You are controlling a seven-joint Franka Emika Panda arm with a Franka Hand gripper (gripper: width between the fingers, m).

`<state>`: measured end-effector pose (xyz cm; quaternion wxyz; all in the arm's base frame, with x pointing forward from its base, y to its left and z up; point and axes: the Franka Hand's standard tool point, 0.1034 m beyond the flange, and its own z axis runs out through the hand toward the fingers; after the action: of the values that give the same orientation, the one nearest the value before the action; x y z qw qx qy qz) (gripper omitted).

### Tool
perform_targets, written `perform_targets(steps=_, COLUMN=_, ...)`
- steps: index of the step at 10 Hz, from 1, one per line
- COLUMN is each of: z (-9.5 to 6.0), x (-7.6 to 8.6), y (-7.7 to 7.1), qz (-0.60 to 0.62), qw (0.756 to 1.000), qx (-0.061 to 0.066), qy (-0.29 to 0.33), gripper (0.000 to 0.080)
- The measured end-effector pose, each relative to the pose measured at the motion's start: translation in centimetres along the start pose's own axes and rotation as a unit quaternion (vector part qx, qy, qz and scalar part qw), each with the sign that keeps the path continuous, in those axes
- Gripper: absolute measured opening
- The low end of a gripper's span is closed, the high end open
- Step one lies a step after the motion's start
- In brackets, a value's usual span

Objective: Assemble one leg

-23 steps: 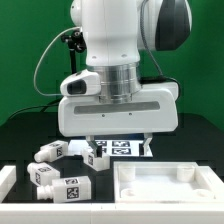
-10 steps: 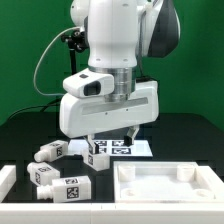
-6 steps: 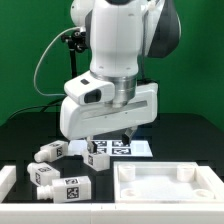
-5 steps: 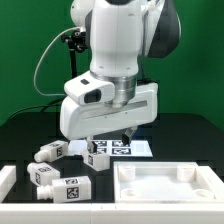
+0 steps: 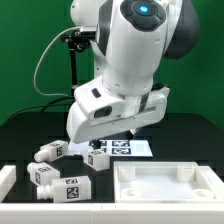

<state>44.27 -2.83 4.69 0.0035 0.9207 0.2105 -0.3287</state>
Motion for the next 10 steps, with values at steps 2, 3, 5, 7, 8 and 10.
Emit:
perform_targets(steps=2, z=0.4, x=0.7, y=1.3, qz=0.003, qw=0.996, qx=-0.007, qy=-0.090, gripper=0.0649)
perform_targets(steps=3, z=0.8, x=0.8, y=1.1, qz=0.000, qw=0.994, qx=-0.002, qy=-0.109, gripper=0.0649)
perform_targets(steps=5, z=1.1, x=1.1, y=0.9, qz=-0.002, qw=0.991, qx=0.005, qy=-0.135, gripper=0.0649)
perform_targets(steps=7, z=1.3, x=1.0, y=1.0, qz=-0.001, qw=0.990, qx=0.004, qy=-0.138, gripper=0.0649)
perform_targets(steps=8, z=1.7, x=1.1, y=1.7, qz=-0.004, qw=0.989, qx=-0.002, qy=-0.145, gripper=0.0649)
perform_targets(steps=10, z=1.9, x=1.2, y=3.4, qz=0.000, qw=0.990, qx=-0.004, qy=-0.144, gripper=0.0649)
